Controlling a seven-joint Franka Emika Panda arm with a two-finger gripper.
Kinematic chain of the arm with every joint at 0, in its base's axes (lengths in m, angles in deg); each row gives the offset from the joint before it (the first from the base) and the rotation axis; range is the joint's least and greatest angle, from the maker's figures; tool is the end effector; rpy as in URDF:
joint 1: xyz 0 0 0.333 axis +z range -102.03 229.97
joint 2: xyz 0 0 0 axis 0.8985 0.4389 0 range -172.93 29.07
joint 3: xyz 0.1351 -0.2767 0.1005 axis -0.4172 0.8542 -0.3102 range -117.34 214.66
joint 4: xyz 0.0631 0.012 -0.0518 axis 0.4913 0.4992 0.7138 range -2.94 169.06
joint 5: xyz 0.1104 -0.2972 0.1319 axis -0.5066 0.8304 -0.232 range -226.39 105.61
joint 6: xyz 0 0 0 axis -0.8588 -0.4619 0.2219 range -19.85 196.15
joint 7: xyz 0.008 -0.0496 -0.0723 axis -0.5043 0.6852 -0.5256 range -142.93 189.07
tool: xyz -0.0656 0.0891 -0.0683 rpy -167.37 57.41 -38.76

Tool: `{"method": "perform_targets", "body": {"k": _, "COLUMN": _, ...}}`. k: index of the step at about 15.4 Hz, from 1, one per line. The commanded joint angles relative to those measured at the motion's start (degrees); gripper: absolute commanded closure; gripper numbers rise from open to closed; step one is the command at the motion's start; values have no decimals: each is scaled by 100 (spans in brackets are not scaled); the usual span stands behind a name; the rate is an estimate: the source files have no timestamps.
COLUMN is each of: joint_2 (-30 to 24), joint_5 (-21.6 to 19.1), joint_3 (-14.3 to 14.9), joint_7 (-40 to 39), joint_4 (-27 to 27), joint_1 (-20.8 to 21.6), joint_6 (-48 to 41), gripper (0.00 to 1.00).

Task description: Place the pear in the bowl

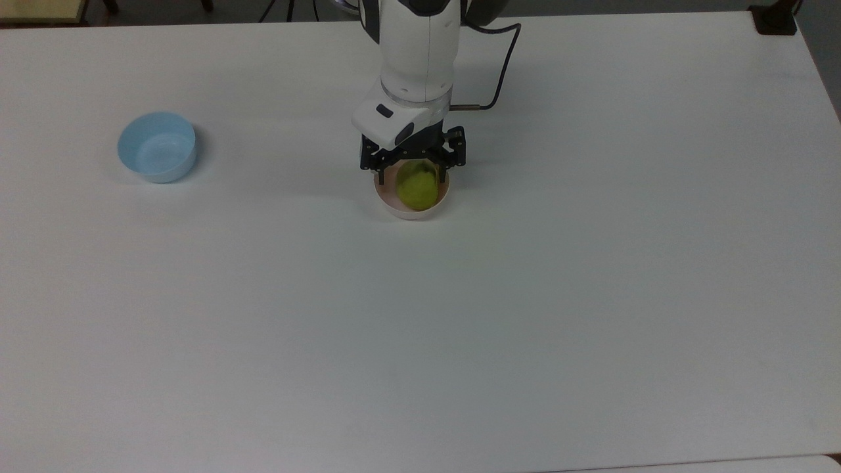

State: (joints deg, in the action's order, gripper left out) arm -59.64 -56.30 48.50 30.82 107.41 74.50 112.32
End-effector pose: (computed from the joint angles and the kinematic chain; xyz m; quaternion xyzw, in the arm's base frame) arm 0.5550 0.1018 0.3767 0.9977 0.0480 0.0434 0.0208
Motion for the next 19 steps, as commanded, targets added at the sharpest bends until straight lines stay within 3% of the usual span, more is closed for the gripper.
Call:
{"method": "perform_targets", "body": {"k": 1, "joint_2": -297, "joint_5": 40, "joint_3": 25, "joint_7": 157, "joint_4": -464, "joint_1": 28, "joint_6": -881, "gripper": 0}}
{"method": "perform_targets", "body": {"k": 4, "joint_2": -525, "joint_5": 40, "joint_3": 25, "joint_7": 157, "joint_4": -1070, "joint_1": -7, "joint_6": -1846, "gripper": 0}}
{"method": "perform_targets", "body": {"k": 8, "joint_2": -973, "joint_5": -188, "joint_3": 7, "joint_7": 166, "joint_4": -1941, "joint_1": -454, "joint_6": -3113, "gripper": 0}}
{"method": "perform_targets", "body": {"k": 11, "joint_2": -1395, "joint_5": -741, "joint_3": 86, "joint_7": -52, "joint_4": -1969, "joint_1": -771, "joint_6": -3264, "gripper": 0}}
{"method": "perform_targets", "body": {"k": 15, "joint_2": -1423, "joint_5": -962, "joint_3": 218, "joint_7": -1212, "joint_4": -1942, "joint_1": -851, "joint_6": -3212, "gripper": 0}}
{"method": "perform_targets", "body": {"k": 19, "joint_2": -1423, "joint_5": -1050, "joint_3": 210, "joint_7": -1214, "joint_4": -1951, "joint_1": -886, "joint_6": -3256, "gripper": 0}}
